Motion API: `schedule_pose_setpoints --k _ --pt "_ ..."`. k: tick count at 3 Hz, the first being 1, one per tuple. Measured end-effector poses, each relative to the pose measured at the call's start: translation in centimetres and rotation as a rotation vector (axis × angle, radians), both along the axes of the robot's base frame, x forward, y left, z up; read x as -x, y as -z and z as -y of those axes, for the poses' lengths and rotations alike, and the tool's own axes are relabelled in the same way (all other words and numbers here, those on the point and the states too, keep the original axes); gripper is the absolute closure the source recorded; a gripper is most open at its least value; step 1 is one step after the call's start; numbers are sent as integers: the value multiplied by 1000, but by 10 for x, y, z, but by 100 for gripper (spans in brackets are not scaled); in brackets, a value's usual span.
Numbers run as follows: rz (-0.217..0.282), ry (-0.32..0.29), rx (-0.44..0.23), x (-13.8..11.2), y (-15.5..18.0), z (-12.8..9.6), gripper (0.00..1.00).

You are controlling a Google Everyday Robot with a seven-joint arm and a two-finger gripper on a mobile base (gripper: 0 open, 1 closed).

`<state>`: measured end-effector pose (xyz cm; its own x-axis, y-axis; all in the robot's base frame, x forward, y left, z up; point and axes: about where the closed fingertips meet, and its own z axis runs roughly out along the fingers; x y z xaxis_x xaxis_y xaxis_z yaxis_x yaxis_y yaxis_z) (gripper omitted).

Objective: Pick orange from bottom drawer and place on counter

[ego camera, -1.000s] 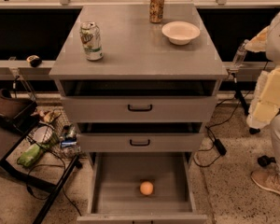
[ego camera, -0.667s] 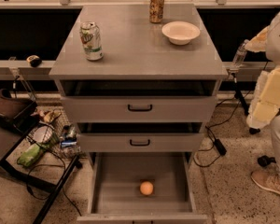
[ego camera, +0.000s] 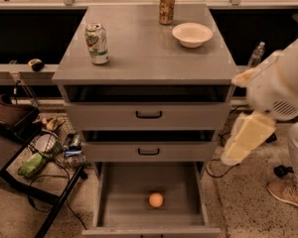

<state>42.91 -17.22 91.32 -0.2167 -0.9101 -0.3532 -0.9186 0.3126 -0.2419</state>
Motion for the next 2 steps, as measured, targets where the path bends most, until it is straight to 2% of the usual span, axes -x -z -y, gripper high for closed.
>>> schedule_pose_setpoints --k 1,2 --pt "-64 32 -19 -10 89 -35 0" --pt "-136 86 -44 -46 220 -61 0"
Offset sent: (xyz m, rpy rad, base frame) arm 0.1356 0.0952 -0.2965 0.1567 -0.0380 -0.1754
